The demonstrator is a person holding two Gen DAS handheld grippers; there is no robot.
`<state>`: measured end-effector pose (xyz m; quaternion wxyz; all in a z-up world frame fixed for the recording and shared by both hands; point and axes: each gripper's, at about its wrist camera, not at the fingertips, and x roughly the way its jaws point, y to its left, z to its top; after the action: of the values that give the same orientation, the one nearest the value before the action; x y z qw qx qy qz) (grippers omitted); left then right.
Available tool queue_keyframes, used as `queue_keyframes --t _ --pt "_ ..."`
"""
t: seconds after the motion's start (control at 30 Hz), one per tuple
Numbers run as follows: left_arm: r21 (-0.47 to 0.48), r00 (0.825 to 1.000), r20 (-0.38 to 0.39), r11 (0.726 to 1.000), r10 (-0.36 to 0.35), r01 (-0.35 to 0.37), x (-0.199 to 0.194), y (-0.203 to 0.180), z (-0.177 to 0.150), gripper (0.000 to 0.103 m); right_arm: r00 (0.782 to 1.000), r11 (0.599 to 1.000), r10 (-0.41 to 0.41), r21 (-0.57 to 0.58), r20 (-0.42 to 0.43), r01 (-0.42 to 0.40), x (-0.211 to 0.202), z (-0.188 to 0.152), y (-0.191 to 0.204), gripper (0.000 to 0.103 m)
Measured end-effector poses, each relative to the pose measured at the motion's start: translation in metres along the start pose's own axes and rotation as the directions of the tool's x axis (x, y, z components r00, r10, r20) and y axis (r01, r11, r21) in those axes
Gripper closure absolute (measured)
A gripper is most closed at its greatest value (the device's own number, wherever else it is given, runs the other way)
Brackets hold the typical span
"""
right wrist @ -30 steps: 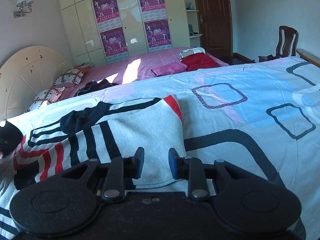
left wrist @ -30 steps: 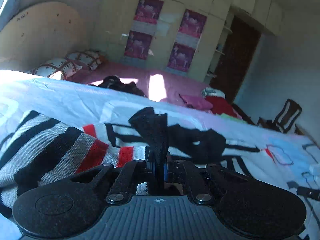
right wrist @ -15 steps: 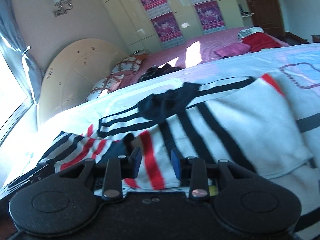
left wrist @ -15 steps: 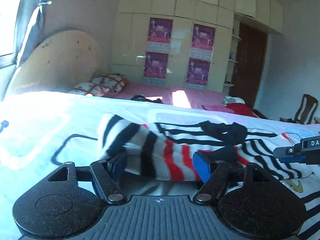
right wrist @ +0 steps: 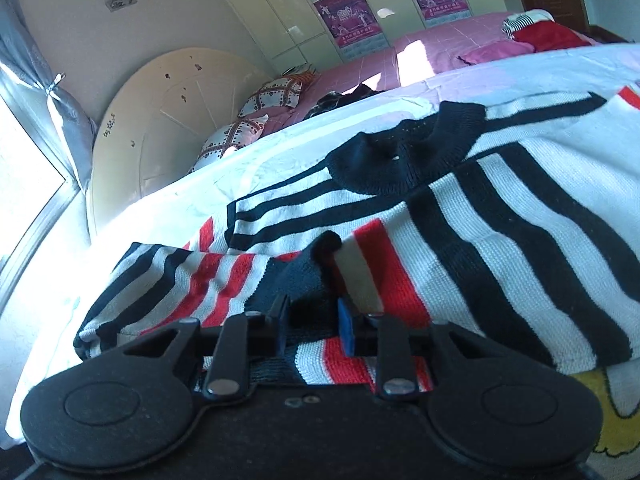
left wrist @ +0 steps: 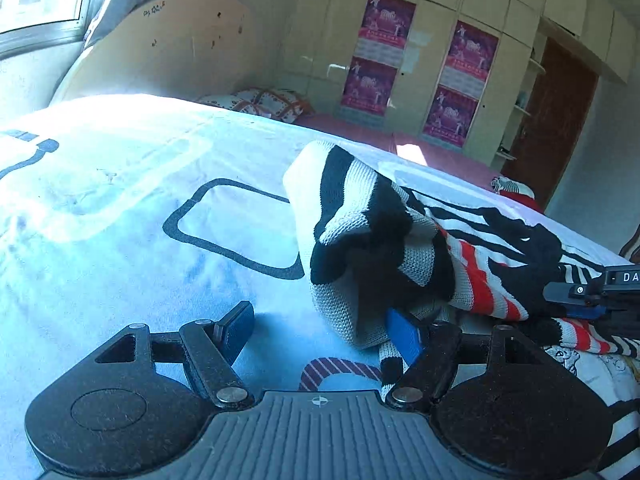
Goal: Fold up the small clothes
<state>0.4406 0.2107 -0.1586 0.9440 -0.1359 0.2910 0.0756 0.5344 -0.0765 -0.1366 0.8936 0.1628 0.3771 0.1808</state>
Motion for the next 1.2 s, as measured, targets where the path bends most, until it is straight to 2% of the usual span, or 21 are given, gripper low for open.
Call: queue_keyframes --t 0.03,0.17,0.27,0.37,0.47,0.53,0.67,0.77,0.87,0.97,1.03,1.17,1.2 --pt "0.01 1.0 -0.001 1.0 0.005 -0.005 0.002 -0.002 0.0 0.03 1.0 1.0 -0.008 -0.028 0.013 0.008 -0.001 0.001 0.004 0.098" --pt "0.073 1.0 -0.007 0.997 0.027 -0.026 0.006 -0.014 0.0 0.03 0.993 0.991 -0.028 -0.127 0.114 0.042 -0.025 0.012 0.016 0.098" --pt "0.08 1.0 -0.008 0.996 0.027 -0.026 0.005 -0.015 -0.001 0.03 0.973 0.975 -0.076 -0.186 0.218 0.118 -0.054 0.024 0.014 0.098" --pt "0.068 1.0 -0.006 0.998 0.011 -0.011 0.004 -0.014 -0.001 0.03 0.952 0.962 -0.13 -0.197 0.278 0.189 -0.082 0.035 -0.004 0.098" --pt "0.073 1.0 -0.004 0.997 -0.01 0.01 0.001 -0.017 0.0 0.03 0.942 0.949 -0.18 -0.201 0.282 0.242 -0.095 0.037 -0.026 0.098" --pt "0.092 1.0 -0.007 0.996 -0.018 0.019 0.001 -0.022 0.0 0.03 0.944 0.946 -0.205 -0.195 0.26 0.259 -0.095 0.034 -0.039 0.098" --pt "0.106 0.998 0.003 0.993 -0.057 0.056 -0.001 -0.032 0.002 0.03 0.942 0.948 -0.21 -0.183 0.26 0.262 -0.096 0.027 -0.05 0.098" --pt "0.112 0.997 -0.01 0.991 -0.075 0.076 0.003 -0.037 0.004 0.03 0.934 0.946 -0.223 -0.17 0.281 0.277 -0.1 0.028 -0.055 0.098" --pt "0.133 0.998 -0.026 0.989 -0.061 0.064 0.008 -0.041 0.003 0.03 0.921 0.94 -0.243 -0.159 0.305 0.301 -0.106 0.03 -0.06 0.098" --pt "0.145 0.998 -0.038 0.988 -0.047 0.052 0.012 -0.043 0.002 0.03 0.918 0.932 -0.267 -0.162 0.294 0.323 -0.106 0.031 -0.072 0.098" --pt "0.139 0.998 -0.036 0.989 -0.051 0.055 0.012 -0.041 0.002 0.03 0.926 0.933 -0.27 -0.168 0.265 0.319 -0.101 0.03 -0.078 0.098" --pt "0.066 0.997 -0.037 0.995 -0.074 0.076 0.013 -0.029 0.003 0.03 0.926 0.924 -0.224 -0.235 0.304 0.301 -0.106 0.023 -0.071 0.098" --pt "0.057 0.996 -0.039 0.995 -0.078 0.08 0.014 -0.027 0.003 0.03 0.926 0.913 -0.248 -0.25 0.286 0.322 -0.099 0.022 -0.072 0.098"
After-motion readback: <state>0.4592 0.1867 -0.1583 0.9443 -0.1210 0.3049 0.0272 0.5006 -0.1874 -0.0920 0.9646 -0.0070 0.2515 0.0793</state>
